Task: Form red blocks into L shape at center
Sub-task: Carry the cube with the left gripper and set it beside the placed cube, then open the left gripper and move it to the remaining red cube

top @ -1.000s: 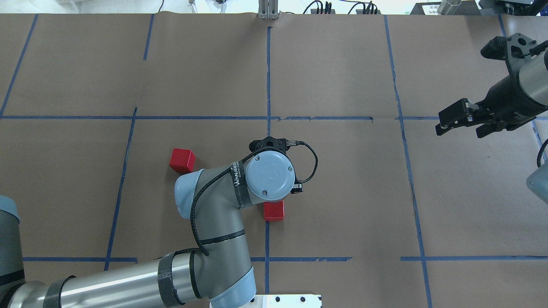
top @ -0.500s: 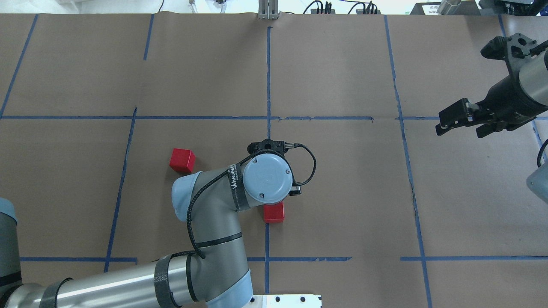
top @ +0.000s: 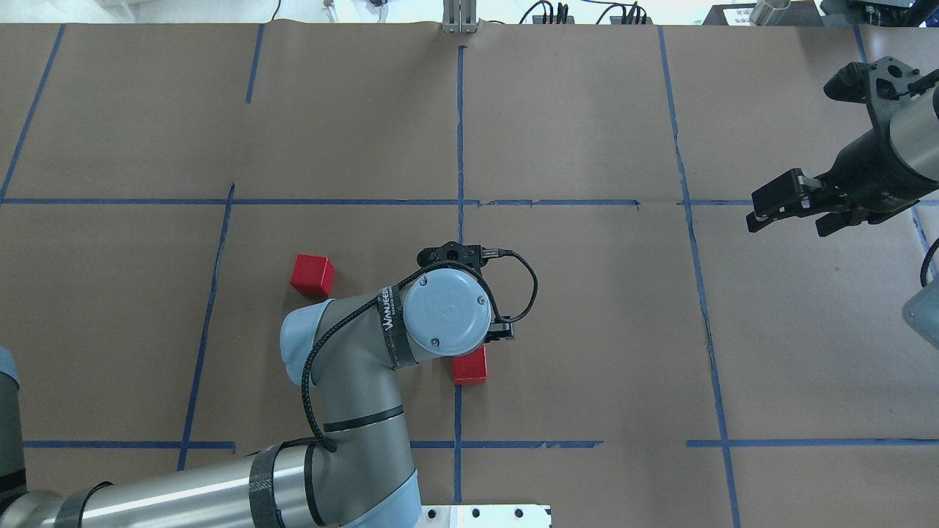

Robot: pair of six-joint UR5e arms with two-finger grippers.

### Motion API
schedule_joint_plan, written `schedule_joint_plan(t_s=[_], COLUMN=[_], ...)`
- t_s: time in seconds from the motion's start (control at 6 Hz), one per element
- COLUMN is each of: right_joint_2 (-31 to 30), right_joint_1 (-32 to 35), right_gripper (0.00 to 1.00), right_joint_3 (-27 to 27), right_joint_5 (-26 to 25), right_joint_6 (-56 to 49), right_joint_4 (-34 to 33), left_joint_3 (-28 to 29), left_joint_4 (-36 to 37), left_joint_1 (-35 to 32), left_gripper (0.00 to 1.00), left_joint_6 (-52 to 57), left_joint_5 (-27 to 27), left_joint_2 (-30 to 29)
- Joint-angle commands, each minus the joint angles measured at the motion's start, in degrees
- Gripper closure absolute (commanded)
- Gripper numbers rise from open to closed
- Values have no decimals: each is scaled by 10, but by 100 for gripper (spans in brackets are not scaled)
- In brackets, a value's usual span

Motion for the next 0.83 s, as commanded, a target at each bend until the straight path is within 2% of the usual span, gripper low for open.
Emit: schedule_joint_plan(t_s=[0.0, 0.17, 0.67], right_joint_2=[0, 0, 1], right_joint_1=[0, 0, -1], right_gripper=[0, 0, 0], right_joint_3=[1, 1, 1], right_joint_5=[0, 0, 0], right_joint_6=[0, 0, 1], right_joint_4=[0, 0, 0], left_joint_3=[-80, -123, -141], left_joint_4=[3, 3, -9], left_joint_1=[-5, -33, -134], left_gripper=[0, 1, 1], left_joint_6=[1, 9, 170], left_joint_5=[-1, -2, -14], left_joint_2=[33, 67, 149])
